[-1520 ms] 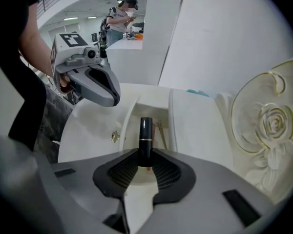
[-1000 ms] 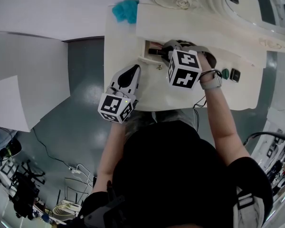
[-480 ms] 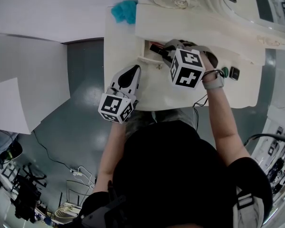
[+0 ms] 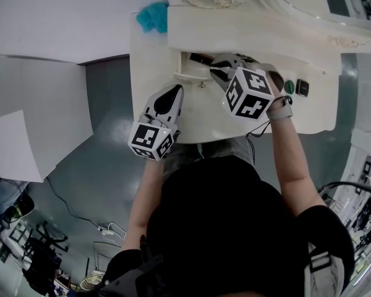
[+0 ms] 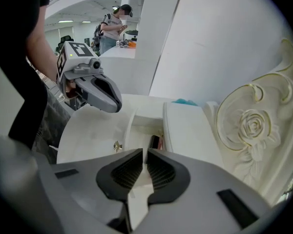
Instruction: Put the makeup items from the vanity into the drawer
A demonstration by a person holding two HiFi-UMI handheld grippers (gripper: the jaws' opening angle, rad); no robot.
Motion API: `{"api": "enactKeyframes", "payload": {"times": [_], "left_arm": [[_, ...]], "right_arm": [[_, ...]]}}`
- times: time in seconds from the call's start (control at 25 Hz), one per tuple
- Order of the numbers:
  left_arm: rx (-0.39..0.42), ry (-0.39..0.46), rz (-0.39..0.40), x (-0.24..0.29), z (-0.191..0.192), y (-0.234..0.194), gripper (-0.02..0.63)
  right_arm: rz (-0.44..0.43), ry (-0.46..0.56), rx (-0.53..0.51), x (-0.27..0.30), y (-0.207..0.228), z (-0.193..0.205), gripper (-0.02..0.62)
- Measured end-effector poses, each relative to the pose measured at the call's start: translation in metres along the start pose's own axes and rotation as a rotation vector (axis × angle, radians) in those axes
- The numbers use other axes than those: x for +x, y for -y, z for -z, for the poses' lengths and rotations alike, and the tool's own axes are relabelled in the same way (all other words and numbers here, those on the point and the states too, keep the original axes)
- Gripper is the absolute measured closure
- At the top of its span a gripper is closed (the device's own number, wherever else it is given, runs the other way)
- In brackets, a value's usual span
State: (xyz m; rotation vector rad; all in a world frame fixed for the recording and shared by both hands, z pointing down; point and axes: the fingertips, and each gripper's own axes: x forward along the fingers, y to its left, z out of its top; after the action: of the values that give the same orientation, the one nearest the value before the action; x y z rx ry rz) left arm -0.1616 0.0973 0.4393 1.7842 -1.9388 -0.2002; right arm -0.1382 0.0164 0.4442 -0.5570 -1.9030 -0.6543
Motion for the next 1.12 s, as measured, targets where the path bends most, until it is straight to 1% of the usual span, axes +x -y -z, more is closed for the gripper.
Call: {"api": "enactKeyframes", "payload": {"times": [0.12, 0.28, 0.48, 0.72, 0.88, 1.12], "left_arm": [[0.014, -0.011, 0.025, 0.002, 0.0, 0.007, 0.592], [0.032, -0.028, 0.06, 0.005, 0.002, 0.013, 0.592], [0.06, -0.053, 0.1, 0.012, 0.005, 0.026, 0.592], [0.088, -0.089, 0.135, 0.023, 0.012, 0.046, 0.592], [0.082, -0.098, 0.13, 0.037, 0.019, 0.063, 0.592], [0.079, -0.103, 0.123, 0.068, 0.026, 0.1, 0.592]], "right_arm": [[0.018, 0.046, 0.034, -0.007, -0.006, 0.0, 0.562], [0.026, 0.082, 0.094, -0.012, -0.018, 0.002, 0.572], [0.028, 0.121, 0.16, -0.018, -0.039, 0.01, 0.572], [0.018, 0.126, 0.189, -0.019, -0.055, 0.032, 0.572], [0.015, 0.144, 0.187, -0.025, -0.056, 0.05, 0.572], [0.012, 0.155, 0.206, -0.041, -0.055, 0.096, 0.572]]}}
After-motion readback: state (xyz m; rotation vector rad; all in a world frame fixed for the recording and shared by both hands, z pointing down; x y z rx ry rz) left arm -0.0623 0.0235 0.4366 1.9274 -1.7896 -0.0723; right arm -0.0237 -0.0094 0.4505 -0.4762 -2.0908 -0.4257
